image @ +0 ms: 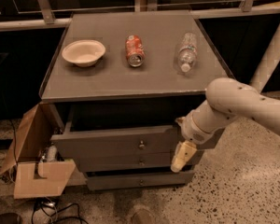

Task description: Open top drawer

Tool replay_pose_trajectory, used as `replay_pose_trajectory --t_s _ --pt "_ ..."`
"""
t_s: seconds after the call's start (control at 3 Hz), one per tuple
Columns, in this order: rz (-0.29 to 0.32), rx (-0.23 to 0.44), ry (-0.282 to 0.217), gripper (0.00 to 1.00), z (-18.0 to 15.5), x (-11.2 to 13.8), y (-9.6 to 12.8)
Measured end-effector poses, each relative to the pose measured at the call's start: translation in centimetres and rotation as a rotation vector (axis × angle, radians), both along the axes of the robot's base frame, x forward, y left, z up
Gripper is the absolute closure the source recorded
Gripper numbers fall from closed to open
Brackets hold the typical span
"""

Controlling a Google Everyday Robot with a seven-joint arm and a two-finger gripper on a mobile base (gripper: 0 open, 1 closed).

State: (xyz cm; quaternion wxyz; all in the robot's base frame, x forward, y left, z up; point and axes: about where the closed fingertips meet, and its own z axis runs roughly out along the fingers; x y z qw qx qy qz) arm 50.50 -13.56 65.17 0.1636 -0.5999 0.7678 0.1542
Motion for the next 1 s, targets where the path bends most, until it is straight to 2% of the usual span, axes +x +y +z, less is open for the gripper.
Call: replay_pose_trajectory --t_s 0.33,0.67,1.0 --pt "-0.016 0.017 -0.001 0.00 2.9 -4.3 -2.1" --pt "-0.033 0.037 -0.001 0.00 6.8 -10.0 -4.9" --pt "-0.038 0.036 -0.003 0.00 7.0 -10.3 -5.2"
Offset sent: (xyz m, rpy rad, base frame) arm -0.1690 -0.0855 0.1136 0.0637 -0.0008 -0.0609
